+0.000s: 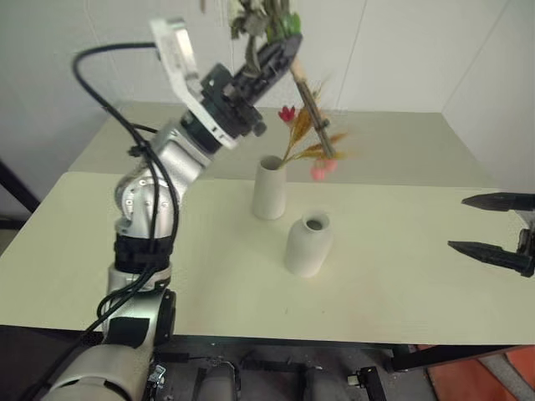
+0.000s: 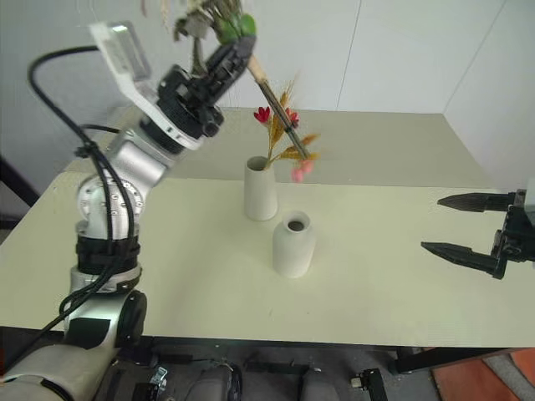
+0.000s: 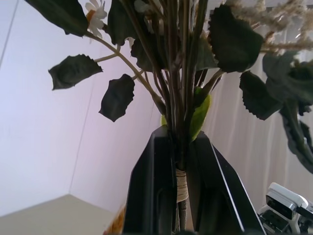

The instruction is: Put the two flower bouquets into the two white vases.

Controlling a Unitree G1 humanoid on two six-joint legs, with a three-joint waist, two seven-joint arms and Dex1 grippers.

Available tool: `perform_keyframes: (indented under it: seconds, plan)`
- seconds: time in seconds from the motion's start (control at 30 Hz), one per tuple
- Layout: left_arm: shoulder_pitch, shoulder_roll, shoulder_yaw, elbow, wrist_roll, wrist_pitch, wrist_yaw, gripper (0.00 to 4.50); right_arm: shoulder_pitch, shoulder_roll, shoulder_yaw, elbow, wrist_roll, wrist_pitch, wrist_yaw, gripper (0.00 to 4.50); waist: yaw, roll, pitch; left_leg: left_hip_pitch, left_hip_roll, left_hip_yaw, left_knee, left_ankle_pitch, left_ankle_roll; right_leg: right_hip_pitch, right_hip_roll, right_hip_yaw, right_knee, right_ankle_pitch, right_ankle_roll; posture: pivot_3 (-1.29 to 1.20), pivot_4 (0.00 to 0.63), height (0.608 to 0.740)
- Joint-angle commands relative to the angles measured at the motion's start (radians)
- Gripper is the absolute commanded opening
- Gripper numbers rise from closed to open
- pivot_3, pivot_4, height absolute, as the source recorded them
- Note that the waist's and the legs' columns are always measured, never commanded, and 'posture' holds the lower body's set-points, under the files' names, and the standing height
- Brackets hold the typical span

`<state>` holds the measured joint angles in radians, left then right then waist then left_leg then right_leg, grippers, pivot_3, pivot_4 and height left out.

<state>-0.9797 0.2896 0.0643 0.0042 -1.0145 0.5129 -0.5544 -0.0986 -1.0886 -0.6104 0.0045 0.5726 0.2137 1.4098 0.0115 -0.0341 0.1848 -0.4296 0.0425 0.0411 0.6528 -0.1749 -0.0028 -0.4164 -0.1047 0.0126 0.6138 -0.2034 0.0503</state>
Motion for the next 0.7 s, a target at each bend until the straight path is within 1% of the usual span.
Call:
perform_keyframes:
  seconds: [0.03,0.2,0.3,0.5,0.63,0.7]
  plan:
    - [-0.053,-0.009,0.005,-0.013,0.007,0.024,-0.065,0.10,0.022,-0.002,-0.078,-0.049,0.015,-0.003,-0.022,4.50,-0.003,0.000,0.000,0.000,0.000,0.000,0.000,0.000,0.000,0.000,0.000,0.000,0.000,0.000,0.000,0.00,0.150,0.740]
    - [-0.059,0.022,-0.044,-0.001,0.061,0.098,-0.166,0.10,0.056,0.010,-0.097,-0.081,0.015,0.001,-0.052,4.50,-0.003,0.000,0.000,0.000,0.000,0.000,0.000,0.000,0.000,0.000,0.001,0.001,0.000,-0.002,0.003,0.00,0.150,0.740]
    - [-0.060,-0.001,-0.032,0.000,0.078,0.086,-0.184,0.10,0.061,0.015,-0.094,-0.090,0.014,-0.002,-0.067,4.50,-0.001,0.000,0.000,0.000,0.000,0.000,0.000,0.000,0.000,0.000,0.001,0.001,0.000,-0.002,0.004,0.00,0.150,0.740]
    - [-0.121,-0.073,0.099,-0.012,-0.018,0.060,-0.167,0.10,0.067,0.017,-0.092,-0.100,0.014,-0.003,-0.083,4.50,-0.002,0.000,0.000,0.000,0.000,0.000,0.000,0.000,0.000,-0.001,0.001,0.001,0.000,-0.002,0.004,0.00,0.150,0.740]
    - [-0.172,-0.091,0.140,-0.019,-0.050,0.064,-0.166,0.10,0.060,0.016,-0.080,-0.097,0.009,-0.009,-0.094,4.50,-0.002,0.000,0.000,0.000,0.000,0.000,0.000,0.000,0.000,0.000,0.001,0.001,0.000,-0.002,0.004,0.00,0.150,0.740]
    - [-0.185,-0.103,0.166,-0.012,-0.111,0.105,-0.139,0.10,0.061,0.014,-0.082,-0.100,0.010,-0.007,-0.095,4.50,-0.001,0.000,0.000,0.000,0.000,0.000,0.000,0.000,0.000,0.000,0.001,0.001,0.000,-0.002,0.004,0.00,0.150,0.740]
